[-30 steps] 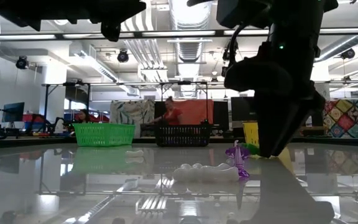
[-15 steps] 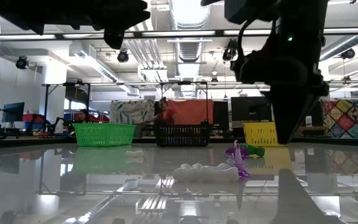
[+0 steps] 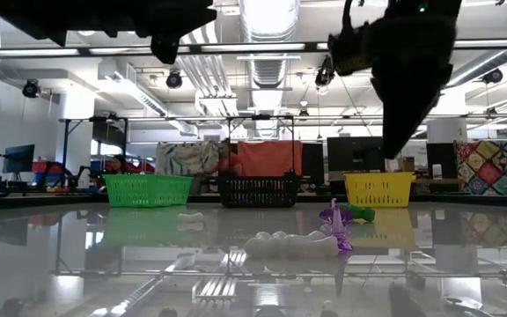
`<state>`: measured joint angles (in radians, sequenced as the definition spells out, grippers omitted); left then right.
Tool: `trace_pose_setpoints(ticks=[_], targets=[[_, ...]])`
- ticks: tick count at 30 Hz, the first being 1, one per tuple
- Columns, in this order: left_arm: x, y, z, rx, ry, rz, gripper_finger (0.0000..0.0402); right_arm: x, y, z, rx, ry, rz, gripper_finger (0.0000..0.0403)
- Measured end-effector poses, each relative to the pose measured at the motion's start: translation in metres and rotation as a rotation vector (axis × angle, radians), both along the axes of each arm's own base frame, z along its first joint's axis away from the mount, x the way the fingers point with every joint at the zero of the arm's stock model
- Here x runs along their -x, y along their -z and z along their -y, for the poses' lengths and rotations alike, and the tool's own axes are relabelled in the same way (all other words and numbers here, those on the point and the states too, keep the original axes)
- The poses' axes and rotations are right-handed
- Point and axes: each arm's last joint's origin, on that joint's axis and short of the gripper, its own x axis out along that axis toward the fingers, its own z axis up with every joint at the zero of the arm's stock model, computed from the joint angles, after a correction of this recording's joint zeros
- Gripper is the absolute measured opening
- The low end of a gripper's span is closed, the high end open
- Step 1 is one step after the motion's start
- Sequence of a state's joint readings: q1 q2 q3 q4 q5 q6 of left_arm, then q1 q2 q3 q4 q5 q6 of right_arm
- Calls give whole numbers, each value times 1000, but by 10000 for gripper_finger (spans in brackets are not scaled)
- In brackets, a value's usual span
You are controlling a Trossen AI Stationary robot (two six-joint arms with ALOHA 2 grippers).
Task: Sort Halloween decoration
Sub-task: Put the green skeleton toy into the yellow basket
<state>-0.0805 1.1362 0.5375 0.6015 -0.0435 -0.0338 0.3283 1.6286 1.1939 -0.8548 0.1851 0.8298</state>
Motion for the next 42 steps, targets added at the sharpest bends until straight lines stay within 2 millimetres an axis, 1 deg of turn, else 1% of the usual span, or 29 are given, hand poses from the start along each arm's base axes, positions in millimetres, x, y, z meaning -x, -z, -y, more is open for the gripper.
trace_pose_setpoints(ticks=[3,6,9,12,15,17,21,26,29,33,42], targets=[[-1,0,1,12,6,-2,103,2,-7,-2,36,-184,3,9],[-1,1,1,10,8,-11,103,12,-7,-15,39,-429,-29,10],[0,3,2,6,11,-34,103,21,1,-25,62,-511,-53,19],[-1,4,2,0,12,-37,103,19,9,-27,148,-487,7,39],[-1,4,3,2,12,-35,103,15,23,-28,182,-482,63,67],[-1,3,3,2,13,-29,103,12,28,-28,204,-474,96,86],[-1,2,3,4,13,-18,103,8,39,-21,236,-445,107,114],[-1,2,3,4,13,-15,103,2,49,-13,228,-415,146,133],[-1,2,3,5,13,-15,103,1,54,-10,226,-414,132,138],[-1,2,3,18,13,-16,103,-1,54,-9,199,-425,136,136],[-1,1,3,20,13,-5,103,-7,71,-4,180,-405,110,103]])
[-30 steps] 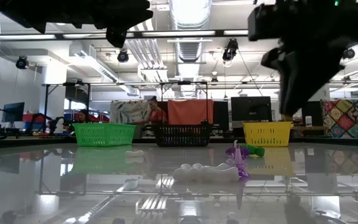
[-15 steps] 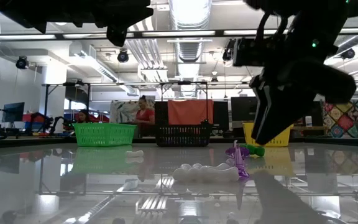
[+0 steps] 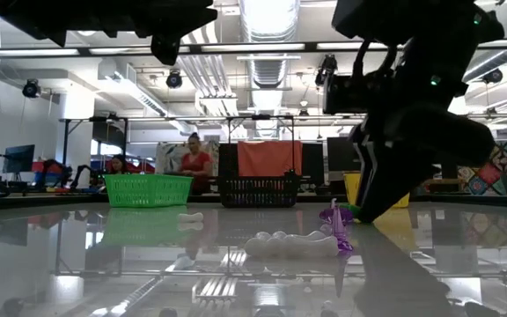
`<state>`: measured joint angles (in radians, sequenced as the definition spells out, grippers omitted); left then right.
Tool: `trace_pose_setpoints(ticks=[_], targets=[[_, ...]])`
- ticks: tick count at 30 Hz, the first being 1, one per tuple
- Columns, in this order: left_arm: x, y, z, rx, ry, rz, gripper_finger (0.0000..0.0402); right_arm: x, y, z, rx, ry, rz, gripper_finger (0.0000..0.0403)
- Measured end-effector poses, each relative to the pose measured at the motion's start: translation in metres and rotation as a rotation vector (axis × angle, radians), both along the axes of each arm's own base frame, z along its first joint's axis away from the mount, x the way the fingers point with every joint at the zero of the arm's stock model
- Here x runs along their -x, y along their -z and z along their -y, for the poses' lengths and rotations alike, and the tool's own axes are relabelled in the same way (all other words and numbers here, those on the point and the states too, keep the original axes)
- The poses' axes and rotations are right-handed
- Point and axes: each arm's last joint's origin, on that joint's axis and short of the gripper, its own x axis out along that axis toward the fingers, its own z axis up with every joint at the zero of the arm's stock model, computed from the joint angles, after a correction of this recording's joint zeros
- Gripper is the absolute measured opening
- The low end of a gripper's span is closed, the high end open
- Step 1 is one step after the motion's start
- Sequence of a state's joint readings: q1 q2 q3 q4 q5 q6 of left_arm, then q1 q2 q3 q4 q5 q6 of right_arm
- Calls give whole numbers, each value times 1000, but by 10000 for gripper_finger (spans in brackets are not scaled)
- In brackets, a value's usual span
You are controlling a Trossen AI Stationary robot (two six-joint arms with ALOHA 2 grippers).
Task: Sort Halloween decoration
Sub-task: Put the green skeleton toy into the yellow basket
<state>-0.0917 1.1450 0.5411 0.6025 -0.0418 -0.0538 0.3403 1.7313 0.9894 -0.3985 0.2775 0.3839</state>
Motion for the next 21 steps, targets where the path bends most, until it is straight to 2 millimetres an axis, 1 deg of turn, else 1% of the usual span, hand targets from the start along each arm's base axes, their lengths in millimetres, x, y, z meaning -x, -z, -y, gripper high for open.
trace_pose_setpoints(ticks=[4,8,12,15,17,21], targets=[[0,-1,0,-7,0,7,103,-1,1,3,-48,7,-13,66],[0,-1,0,-3,0,7,103,0,-2,4,-45,-1,-11,22],[0,-1,0,9,0,5,103,1,-6,5,-47,0,-9,18],[-1,0,0,8,0,2,103,2,-13,5,-49,-4,2,16],[-1,0,0,8,0,-2,103,3,-22,6,-56,-10,18,15],[-4,5,0,-1,0,-22,103,11,-46,12,-73,-3,-14,15]])
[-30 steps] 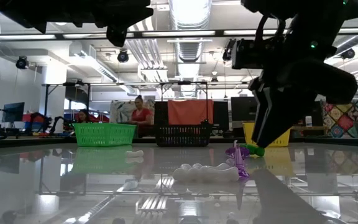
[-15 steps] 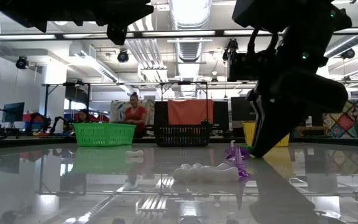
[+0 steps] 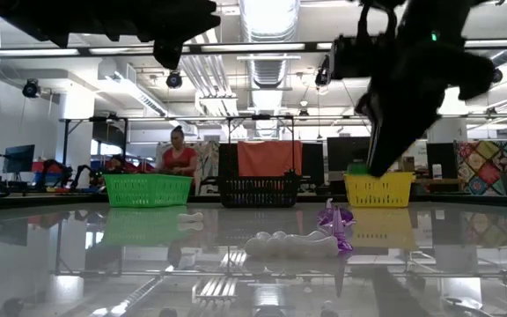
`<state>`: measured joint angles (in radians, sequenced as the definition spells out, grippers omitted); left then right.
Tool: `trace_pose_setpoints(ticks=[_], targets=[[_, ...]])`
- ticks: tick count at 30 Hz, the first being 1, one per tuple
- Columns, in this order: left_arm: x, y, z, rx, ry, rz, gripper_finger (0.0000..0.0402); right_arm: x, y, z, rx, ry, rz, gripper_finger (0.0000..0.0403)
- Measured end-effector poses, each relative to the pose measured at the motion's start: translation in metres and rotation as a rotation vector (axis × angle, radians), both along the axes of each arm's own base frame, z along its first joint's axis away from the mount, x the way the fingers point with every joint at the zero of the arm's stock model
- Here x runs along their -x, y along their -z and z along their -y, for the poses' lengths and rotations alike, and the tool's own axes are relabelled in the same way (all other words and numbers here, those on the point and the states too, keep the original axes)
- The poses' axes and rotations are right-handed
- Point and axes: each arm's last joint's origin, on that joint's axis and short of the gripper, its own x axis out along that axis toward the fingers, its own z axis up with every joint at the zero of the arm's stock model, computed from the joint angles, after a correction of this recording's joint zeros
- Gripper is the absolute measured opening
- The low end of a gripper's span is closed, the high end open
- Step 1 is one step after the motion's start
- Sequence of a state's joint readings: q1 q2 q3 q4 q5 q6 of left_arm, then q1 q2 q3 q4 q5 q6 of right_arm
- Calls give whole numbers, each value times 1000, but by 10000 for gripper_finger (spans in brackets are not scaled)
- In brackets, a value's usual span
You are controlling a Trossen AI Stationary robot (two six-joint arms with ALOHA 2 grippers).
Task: Sort Halloween decoration
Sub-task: Put the green skeleton toy into the yellow basket, then put the white bone toy into the green basket
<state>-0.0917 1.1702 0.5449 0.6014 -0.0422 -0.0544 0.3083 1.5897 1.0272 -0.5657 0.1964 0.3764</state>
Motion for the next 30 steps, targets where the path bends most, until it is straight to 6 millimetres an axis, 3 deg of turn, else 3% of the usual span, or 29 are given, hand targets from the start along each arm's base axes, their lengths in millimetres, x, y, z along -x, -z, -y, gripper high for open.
trace_pose_setpoints(ticks=[5,9,13,21,26,30], targets=[[-8,14,1,10,-1,-60,103,12,-37,30,7,158,-46,14],[-17,26,2,20,-2,-90,103,22,-59,72,59,372,-57,13],[-23,24,2,41,-2,-35,103,36,-76,120,56,627,-48,13],[-27,21,2,58,-3,-61,103,59,-64,208,76,862,-86,20],[-25,23,2,104,-6,-82,103,60,-49,236,63,877,-115,78],[-24,30,3,161,-10,-159,103,61,-42,245,67,879,-144,121]])
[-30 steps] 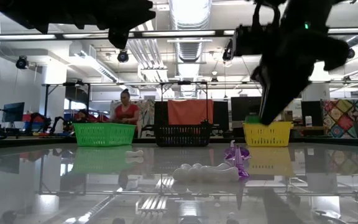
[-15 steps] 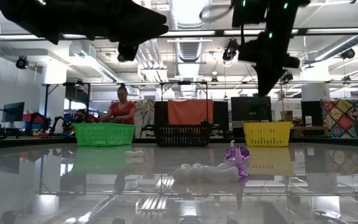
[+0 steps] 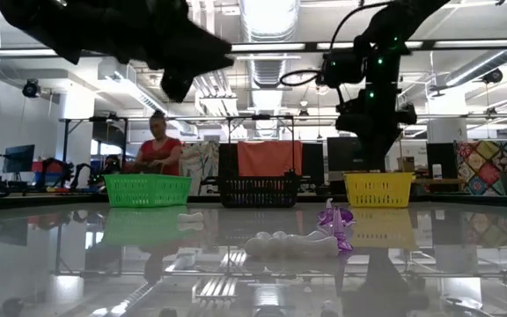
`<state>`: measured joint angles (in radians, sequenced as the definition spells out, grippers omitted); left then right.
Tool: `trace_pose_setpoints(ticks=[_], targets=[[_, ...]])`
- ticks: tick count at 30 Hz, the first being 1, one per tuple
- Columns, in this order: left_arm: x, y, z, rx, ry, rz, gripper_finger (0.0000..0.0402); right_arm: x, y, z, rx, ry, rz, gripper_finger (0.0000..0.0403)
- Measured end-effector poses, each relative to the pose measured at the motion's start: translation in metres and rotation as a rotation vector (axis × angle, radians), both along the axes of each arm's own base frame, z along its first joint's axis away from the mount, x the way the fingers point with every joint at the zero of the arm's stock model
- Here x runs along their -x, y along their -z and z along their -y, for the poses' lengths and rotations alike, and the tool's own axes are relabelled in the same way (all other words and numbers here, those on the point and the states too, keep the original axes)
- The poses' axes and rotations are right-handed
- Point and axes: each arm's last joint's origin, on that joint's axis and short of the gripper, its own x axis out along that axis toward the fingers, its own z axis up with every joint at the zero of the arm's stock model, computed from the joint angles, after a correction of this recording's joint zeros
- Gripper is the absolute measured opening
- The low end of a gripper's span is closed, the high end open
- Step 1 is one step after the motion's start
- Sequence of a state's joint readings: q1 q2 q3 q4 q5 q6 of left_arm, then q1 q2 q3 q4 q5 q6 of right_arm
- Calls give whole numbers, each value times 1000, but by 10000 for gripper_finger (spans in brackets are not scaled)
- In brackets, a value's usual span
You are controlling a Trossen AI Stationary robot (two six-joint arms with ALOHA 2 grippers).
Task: Sort Halloween decoration
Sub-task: Put the white bone toy into the green basket
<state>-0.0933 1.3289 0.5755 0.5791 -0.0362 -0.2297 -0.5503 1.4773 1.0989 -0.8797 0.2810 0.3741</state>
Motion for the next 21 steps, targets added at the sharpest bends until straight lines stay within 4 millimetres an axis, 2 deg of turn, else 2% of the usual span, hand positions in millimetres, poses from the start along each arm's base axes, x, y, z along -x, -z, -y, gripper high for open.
trace_pose_setpoints(ticks=[4,9,14,21], targets=[[4,15,7,41,16,-156,103,-2,-5,0,24,-26,33,140],[11,26,25,30,79,-279,103,-5,-18,-14,57,-67,89,144],[19,39,38,36,48,-387,103,-10,-29,-39,80,-112,156,141],[26,62,54,-33,-50,-443,122,-24,-31,-82,114,-226,234,146]])
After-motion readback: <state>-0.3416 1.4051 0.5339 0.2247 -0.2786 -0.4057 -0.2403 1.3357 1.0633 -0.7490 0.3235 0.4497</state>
